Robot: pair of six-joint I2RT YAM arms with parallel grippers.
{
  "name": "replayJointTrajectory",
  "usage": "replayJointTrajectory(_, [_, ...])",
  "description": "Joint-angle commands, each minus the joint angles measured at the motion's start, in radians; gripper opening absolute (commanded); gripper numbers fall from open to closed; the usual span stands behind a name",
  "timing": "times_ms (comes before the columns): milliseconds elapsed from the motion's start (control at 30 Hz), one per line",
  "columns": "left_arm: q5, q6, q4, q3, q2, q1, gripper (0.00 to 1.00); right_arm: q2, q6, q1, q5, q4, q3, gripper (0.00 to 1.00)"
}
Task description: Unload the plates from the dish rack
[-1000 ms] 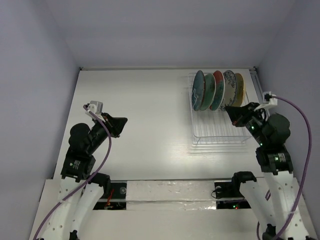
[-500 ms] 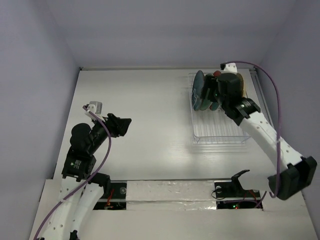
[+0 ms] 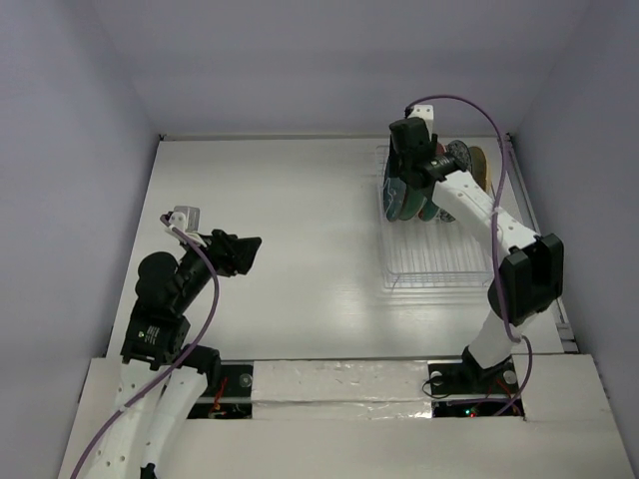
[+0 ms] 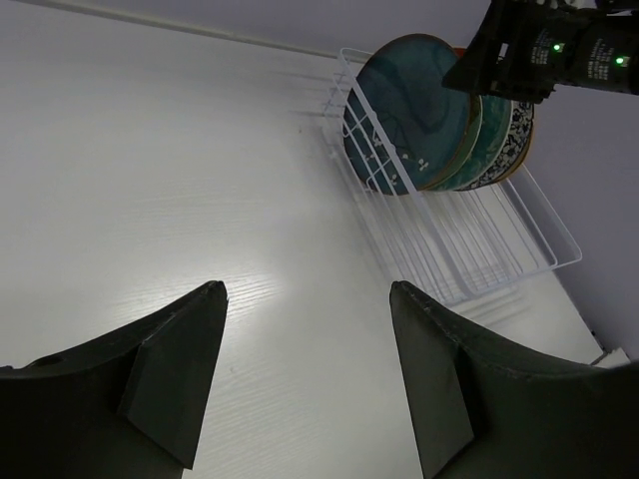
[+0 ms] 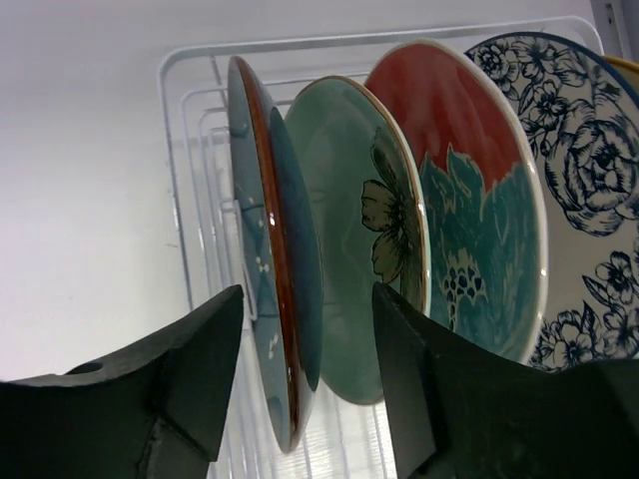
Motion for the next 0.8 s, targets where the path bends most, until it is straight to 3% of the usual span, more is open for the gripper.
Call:
replayJointTrajectory(0, [-0.006,0.000,0.032,-0.010,-0.014,0.005,0.63,0.054,-0.029,0.004,0.077,-0.033,0.089,0.59])
replayJointTrajectory(200, [-0.006,0.000,0.029,-0.010,-0.015,0.005,0.62,0.132,-0.046,0.004,0.119,-0.042,0.135,0.33])
replayJointTrajectory(233, [-0.006,0.000,0.030,-0.010,-0.017,0.005,0.62,0.137,-0.050,0.004,0.120,-0.050,0.150,0.24])
replayJointTrajectory(367, [-0.007,0.000,0.029,-0.010,-0.019,0.005,0.62,0.135,-0.082,0.017,0.146,-0.076,0.185,0.03])
replayJointTrajectory(767, [-0.015,-0.002,0.026,-0.009,-0.014,0.005,0.62,-0.030,-0.176,0.093,0.312,-0.131,0.343,0.00])
